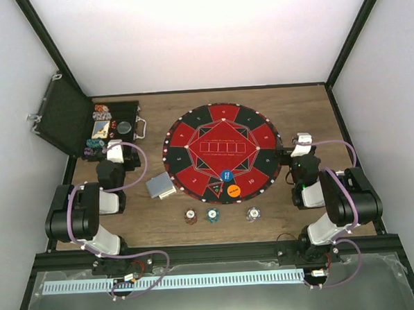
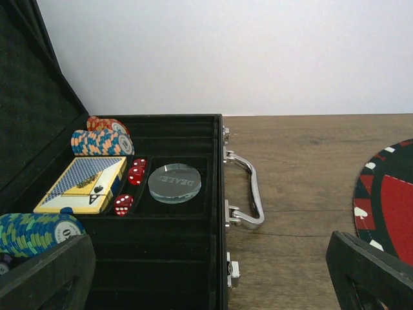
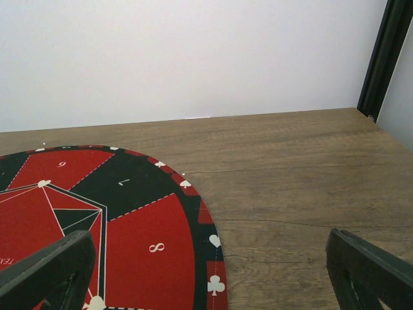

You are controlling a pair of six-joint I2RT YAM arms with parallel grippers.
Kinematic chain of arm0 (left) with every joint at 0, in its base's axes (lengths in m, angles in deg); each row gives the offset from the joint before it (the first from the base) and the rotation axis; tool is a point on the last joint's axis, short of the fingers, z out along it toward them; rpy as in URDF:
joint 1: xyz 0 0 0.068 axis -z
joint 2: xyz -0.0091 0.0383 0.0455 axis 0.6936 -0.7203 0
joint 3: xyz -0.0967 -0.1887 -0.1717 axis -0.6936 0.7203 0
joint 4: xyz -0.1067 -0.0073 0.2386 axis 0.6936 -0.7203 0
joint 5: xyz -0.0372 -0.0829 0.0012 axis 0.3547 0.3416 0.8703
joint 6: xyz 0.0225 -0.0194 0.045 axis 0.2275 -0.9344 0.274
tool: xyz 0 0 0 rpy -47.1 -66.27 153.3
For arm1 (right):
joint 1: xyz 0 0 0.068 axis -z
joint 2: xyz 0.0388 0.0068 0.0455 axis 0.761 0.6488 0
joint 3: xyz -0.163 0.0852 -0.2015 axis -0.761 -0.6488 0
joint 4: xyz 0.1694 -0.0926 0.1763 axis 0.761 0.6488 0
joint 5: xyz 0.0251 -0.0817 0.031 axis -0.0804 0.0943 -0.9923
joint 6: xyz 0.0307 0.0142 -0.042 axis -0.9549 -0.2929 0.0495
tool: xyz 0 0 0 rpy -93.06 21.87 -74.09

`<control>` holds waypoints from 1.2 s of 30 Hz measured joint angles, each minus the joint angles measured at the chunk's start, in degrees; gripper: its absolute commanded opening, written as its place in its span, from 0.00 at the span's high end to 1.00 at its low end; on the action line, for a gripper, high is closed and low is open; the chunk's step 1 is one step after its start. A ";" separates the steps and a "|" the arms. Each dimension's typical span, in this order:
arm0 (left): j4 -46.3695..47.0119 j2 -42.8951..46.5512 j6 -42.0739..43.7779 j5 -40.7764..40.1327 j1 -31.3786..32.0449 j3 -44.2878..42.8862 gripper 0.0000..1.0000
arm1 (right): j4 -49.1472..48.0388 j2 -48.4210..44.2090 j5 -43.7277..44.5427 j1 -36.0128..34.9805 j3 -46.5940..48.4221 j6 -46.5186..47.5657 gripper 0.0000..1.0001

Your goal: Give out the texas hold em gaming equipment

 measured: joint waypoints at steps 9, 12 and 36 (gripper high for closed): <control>0.04 0.00 -0.02 -0.39 0.09 0.00 0.00 | 0.00 0.00 0.00 0.00 0.00 0.00 0.00; 0.04 0.00 -0.02 -0.42 0.09 0.00 0.00 | -0.02 0.00 0.00 0.00 0.00 0.00 0.00; -47.82 7.54 4.35 7.96 -1.70 -32.61 0.00 | 37.90 -12.48 5.53 2.03 28.28 -16.52 0.00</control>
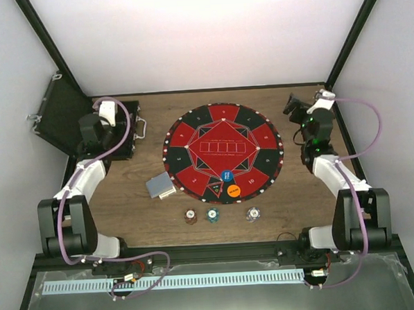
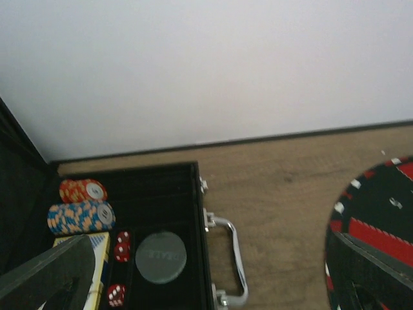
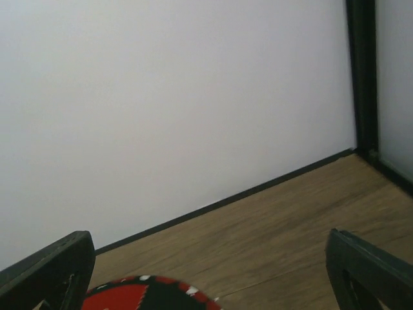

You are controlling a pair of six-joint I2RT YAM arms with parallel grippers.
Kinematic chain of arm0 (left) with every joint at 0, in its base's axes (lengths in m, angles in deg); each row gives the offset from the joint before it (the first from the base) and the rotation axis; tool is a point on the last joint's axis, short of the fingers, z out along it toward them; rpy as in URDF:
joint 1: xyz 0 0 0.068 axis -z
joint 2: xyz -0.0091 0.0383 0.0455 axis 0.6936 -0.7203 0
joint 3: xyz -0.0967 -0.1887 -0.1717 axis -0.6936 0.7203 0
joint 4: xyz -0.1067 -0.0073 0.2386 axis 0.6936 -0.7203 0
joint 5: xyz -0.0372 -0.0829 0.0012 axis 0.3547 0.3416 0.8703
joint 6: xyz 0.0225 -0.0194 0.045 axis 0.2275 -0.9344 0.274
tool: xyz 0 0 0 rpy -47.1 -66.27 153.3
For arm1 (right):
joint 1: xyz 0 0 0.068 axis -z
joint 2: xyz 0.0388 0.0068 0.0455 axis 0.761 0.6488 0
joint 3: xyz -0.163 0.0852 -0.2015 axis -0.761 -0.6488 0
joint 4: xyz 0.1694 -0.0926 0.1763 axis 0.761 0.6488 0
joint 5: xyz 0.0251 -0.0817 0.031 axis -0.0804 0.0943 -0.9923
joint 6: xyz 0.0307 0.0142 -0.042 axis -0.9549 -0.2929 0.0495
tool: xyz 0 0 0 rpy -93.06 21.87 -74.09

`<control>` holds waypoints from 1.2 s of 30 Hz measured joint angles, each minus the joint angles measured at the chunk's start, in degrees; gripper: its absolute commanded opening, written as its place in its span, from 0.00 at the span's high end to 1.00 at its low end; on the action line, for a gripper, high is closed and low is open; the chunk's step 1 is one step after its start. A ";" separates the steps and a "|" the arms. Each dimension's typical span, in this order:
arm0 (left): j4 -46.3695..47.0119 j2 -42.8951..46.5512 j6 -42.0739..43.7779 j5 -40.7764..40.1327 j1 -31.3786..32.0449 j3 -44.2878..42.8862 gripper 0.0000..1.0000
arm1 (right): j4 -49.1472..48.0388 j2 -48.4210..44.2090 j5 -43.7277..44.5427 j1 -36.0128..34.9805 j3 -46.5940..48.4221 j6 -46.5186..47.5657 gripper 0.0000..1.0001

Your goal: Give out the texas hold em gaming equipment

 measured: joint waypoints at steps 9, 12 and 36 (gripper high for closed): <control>-26.43 -0.96 6.10 11.91 -4.28 -10.38 0.00 | 23.19 0.13 -11.69 -14.01 9.35 1.99 0.03; -32.72 -1.11 8.33 14.80 -5.25 -10.99 0.00 | 30.08 0.00 -10.01 -26.82 8.46 2.78 0.09; -48.48 2.23 13.68 19.06 -5.57 -10.99 0.00 | 52.37 11.54 -2.93 -54.55 4.87 -10.93 0.50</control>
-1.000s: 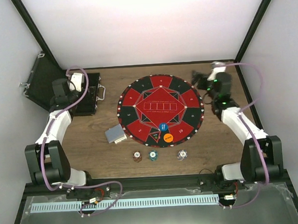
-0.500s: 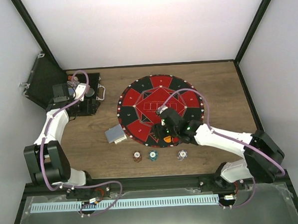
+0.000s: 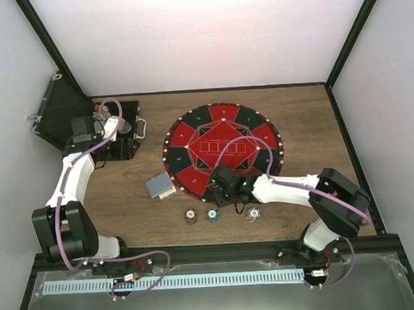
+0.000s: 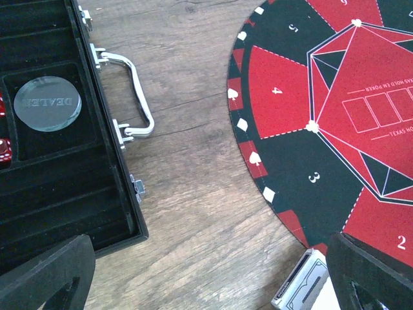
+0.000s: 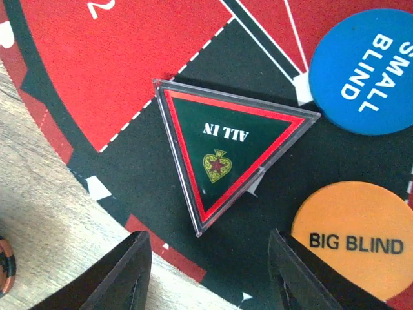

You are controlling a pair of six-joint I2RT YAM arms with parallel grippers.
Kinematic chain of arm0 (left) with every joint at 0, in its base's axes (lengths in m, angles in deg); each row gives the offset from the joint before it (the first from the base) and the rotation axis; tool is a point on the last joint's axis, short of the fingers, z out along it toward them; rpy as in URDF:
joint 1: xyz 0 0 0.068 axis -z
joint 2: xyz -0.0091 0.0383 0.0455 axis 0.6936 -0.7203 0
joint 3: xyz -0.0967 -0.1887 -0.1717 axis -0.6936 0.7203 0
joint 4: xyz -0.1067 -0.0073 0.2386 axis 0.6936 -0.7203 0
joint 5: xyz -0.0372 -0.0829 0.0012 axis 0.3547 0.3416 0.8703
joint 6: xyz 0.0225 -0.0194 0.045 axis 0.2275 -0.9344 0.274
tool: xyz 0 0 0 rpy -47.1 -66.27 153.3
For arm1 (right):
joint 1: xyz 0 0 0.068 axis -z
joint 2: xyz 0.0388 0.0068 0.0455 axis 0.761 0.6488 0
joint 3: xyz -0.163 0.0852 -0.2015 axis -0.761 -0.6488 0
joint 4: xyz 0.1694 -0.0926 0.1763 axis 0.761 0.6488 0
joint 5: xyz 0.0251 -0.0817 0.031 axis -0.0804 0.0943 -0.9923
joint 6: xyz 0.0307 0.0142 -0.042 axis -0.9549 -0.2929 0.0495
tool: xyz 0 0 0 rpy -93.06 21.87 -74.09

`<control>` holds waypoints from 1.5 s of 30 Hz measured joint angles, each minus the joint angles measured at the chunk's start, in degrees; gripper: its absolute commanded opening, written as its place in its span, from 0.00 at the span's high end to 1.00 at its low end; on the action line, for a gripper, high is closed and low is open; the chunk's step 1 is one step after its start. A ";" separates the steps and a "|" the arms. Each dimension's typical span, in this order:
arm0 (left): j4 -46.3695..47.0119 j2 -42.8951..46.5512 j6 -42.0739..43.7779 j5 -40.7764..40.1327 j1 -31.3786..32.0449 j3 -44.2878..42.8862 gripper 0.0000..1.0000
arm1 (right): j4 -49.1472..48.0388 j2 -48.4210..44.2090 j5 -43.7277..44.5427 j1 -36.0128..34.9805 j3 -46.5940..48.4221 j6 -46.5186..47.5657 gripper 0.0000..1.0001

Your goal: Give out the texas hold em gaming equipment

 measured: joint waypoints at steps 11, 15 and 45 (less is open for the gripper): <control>-0.79 0.00 -0.17 0.87 0.00 -0.22 0.00 | 0.24 6.08 0.74 0.00 4.57 0.90 0.60; -1.14 0.00 -0.26 1.38 0.00 -0.90 0.00 | 0.24 7.82 1.38 -0.02 6.27 1.62 0.65; -1.88 0.63 -0.85 3.21 0.00 -1.73 0.00 | 3.54 13.00 5.57 -0.31 11.45 2.99 0.73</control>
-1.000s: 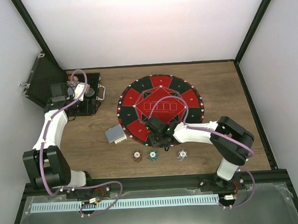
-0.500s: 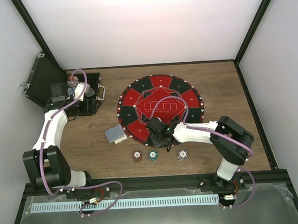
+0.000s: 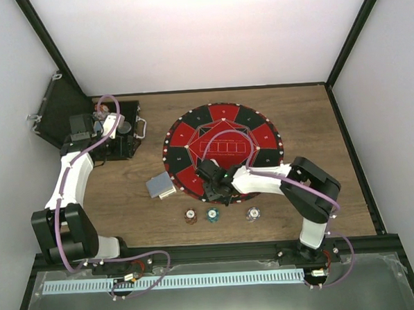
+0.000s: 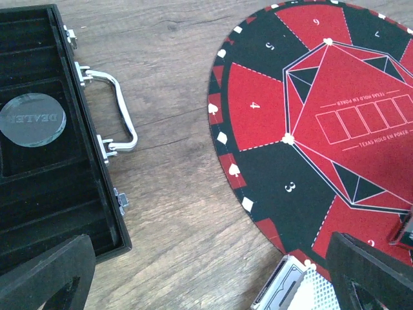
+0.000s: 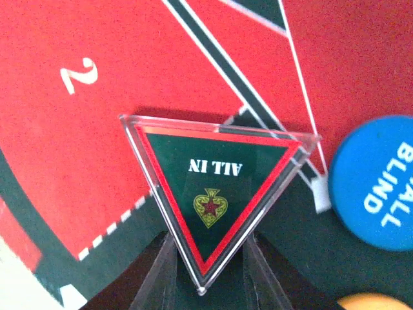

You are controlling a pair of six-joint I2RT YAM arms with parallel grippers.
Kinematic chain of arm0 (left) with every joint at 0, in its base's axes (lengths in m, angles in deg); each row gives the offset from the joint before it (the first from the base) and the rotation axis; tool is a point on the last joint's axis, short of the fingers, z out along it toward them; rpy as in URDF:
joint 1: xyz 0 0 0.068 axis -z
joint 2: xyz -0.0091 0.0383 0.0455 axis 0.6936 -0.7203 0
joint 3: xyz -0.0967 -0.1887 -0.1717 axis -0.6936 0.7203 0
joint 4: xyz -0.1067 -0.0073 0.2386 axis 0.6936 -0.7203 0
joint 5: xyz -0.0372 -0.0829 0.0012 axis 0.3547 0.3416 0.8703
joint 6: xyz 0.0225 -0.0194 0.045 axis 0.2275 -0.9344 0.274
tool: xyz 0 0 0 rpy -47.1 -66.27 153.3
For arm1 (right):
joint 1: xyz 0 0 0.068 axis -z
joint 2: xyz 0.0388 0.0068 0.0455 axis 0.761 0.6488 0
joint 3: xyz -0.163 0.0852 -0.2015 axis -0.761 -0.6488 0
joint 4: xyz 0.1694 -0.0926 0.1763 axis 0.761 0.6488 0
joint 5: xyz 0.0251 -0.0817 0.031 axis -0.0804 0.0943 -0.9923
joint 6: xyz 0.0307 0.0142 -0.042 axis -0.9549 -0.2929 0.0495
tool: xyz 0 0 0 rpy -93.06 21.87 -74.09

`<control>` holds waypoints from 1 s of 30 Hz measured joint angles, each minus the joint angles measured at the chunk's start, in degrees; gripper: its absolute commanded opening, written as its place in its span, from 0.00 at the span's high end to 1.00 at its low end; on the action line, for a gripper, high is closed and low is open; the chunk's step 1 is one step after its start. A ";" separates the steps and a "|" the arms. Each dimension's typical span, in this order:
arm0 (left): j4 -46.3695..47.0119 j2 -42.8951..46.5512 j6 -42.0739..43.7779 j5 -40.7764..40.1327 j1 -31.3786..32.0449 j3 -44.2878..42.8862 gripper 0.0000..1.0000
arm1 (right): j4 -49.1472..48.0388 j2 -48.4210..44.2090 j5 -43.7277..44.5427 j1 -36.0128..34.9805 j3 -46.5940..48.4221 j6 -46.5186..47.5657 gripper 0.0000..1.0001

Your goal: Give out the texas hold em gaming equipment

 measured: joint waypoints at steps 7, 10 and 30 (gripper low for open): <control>0.02 0.00 -1.11 0.83 0.00 -0.42 0.00 | -0.33 8.09 3.52 -0.07 9.53 3.91 0.80; 0.04 -0.02 -1.99 1.38 0.00 -0.42 0.00 | 0.11 13.60 5.01 0.42 16.87 6.38 0.82; -2.99 -0.66 -0.35 1.77 -0.04 -1.73 0.00 | 1.99 23.87 1.46 4.70 35.12 13.97 0.39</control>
